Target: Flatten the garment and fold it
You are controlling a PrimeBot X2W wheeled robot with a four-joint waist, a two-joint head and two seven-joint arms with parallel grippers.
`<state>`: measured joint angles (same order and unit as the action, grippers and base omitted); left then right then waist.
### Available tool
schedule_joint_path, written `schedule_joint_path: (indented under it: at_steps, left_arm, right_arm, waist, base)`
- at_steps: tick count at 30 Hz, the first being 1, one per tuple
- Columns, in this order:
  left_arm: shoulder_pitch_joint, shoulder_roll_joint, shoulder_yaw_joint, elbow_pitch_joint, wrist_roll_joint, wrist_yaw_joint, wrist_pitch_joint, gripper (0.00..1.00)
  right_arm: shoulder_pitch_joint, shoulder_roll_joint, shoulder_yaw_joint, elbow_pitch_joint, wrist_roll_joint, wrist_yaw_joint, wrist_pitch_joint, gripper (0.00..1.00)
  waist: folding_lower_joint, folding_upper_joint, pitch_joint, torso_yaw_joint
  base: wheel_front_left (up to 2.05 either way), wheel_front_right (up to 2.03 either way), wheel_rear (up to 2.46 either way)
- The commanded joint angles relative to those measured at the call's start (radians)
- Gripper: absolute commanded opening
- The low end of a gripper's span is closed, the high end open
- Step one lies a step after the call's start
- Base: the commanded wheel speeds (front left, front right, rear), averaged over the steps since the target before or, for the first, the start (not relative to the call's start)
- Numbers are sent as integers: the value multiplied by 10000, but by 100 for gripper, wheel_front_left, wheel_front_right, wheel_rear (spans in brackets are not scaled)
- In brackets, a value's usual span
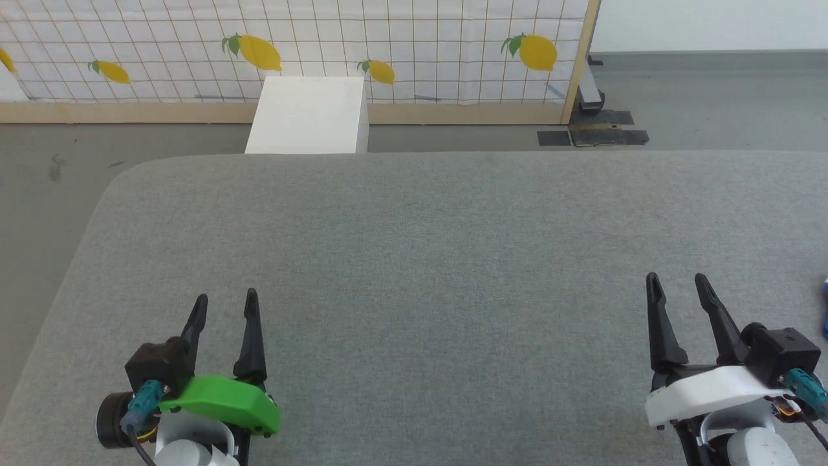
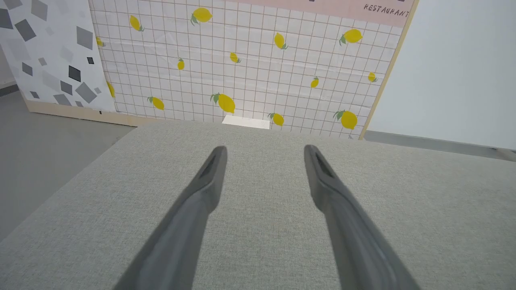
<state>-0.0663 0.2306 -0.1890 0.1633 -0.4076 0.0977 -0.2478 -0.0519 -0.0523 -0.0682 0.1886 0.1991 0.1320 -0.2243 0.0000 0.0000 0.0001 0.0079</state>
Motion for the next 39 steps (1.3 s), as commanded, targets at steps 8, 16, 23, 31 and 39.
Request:
schedule_joint_path:
  at_steps: [8, 16, 23, 31, 39]
  left_arm:
    - [27, 23, -72, 54, -81, -43, -33, 100]
    - [-2, 3, -118, 32, -42, -12, -4, 0]
    - [12, -42, -91, -6, 49, -31, 55, 0]
    - [54, -155, 37, -111, 309, -92, 211, 0]
    - [97, -272, 168, -219, 575, -155, 372, 0]
  right_arm:
    - [61, 20, 32, -8, 62, -13, 8, 100]
    - [0, 0, 25, 33, 43, 0, -3, 0]
    - [12, -3, 26, -8, -5, 0, 46, 0]
    - [44, -2, 69, -129, -133, -1, 188, 0]
    - [78, 0, 112, -254, -264, -2, 333, 0]
  waist:
    - [0, 0, 60, 8]
    - [0, 0, 76, 6]
    - [0, 0, 75, 3]
    - [0, 0, 70, -2]
    - [0, 0, 65, -8]
  base:
    - [0, 0, 0]
    - [0, 0, 0]
    - [0, 0, 0]
    - [0, 0, 0]
    - [0, 0, 0]
